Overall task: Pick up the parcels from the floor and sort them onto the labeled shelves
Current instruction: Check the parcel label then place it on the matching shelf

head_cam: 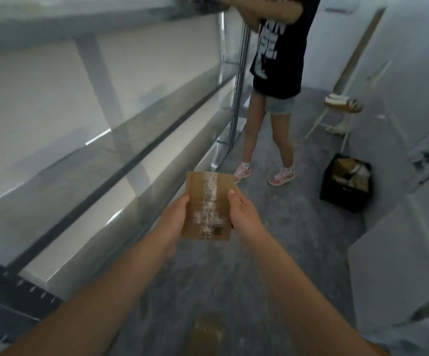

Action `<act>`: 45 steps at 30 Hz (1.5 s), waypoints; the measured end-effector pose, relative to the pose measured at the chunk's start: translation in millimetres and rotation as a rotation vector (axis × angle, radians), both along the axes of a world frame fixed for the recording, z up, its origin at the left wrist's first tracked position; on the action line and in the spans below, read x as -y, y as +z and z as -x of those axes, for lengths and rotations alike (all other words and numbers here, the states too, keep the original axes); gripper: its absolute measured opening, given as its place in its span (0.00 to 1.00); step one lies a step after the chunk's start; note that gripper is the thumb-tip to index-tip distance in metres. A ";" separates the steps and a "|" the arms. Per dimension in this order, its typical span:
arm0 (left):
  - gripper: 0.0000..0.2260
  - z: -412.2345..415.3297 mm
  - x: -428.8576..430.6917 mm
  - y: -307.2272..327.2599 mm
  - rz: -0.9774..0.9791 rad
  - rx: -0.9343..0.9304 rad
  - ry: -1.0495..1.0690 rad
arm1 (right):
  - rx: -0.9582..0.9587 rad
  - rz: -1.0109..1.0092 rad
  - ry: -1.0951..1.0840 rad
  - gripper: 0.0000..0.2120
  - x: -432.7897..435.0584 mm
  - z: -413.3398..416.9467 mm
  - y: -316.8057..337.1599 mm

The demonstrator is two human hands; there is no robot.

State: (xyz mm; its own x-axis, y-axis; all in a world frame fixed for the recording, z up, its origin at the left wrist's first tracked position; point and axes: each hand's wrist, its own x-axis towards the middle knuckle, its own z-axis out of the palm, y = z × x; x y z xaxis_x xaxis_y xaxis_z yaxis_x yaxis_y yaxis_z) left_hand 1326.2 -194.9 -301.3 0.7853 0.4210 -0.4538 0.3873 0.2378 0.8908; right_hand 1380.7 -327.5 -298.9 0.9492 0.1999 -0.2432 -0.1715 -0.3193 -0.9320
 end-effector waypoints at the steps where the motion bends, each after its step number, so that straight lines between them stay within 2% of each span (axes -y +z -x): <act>1: 0.16 7.5 2.7 25.7 0.011 0.032 -0.007 | 0.040 0.013 0.041 0.22 3.8 4.1 26.3; 4: 0.14 34.5 7.6 89.5 -0.017 0.148 -0.011 | 0.161 0.042 0.135 0.23 8.6 22.5 95.0; 9: 0.15 83.8 8.7 170.8 -0.130 0.321 -0.028 | 0.293 -0.015 0.170 0.25 12.9 65.5 178.2; 13: 0.15 132.0 9.3 223.2 -0.197 0.373 -0.003 | 0.357 -0.068 0.201 0.25 11.9 107.4 222.3; 18: 0.17 194.4 5.8 260.0 -0.258 0.458 0.019 | 0.449 -0.121 0.216 0.26 2.6 164.9 256.6; 23: 0.16 265.3 -6.9 268.7 -0.371 0.540 0.011 | 0.498 -0.224 0.245 0.25 -11.7 239.0 268.3; 27: 0.14 317.4 -18.5 259.1 -0.344 0.568 0.050 | 0.522 -0.335 0.238 0.18 -23.3 288.1 253.3; 29: 0.17 339.3 -25.6 248.3 -0.344 0.576 0.073 | 0.514 -0.375 0.220 0.18 -25.9 306.1 238.8; 33: 0.21 377.2 -35.7 229.6 -0.404 0.568 0.055 | 0.437 -0.382 0.200 0.20 -28.7 340.7 220.6; 38: 0.23 415.4 -41.4 223.6 -0.436 0.564 0.094 | 0.367 -0.387 0.169 0.16 -36.1 365.9 214.3; 41: 0.21 434.8 -42.2 226.5 -0.423 0.571 0.123 | 0.305 -0.382 0.261 0.15 -41.5 373.6 214.9; 45: 0.16 455.4 -45.9 226.4 -0.372 0.567 0.173 | 0.161 -0.477 0.404 0.21 -46.0 379.5 213.9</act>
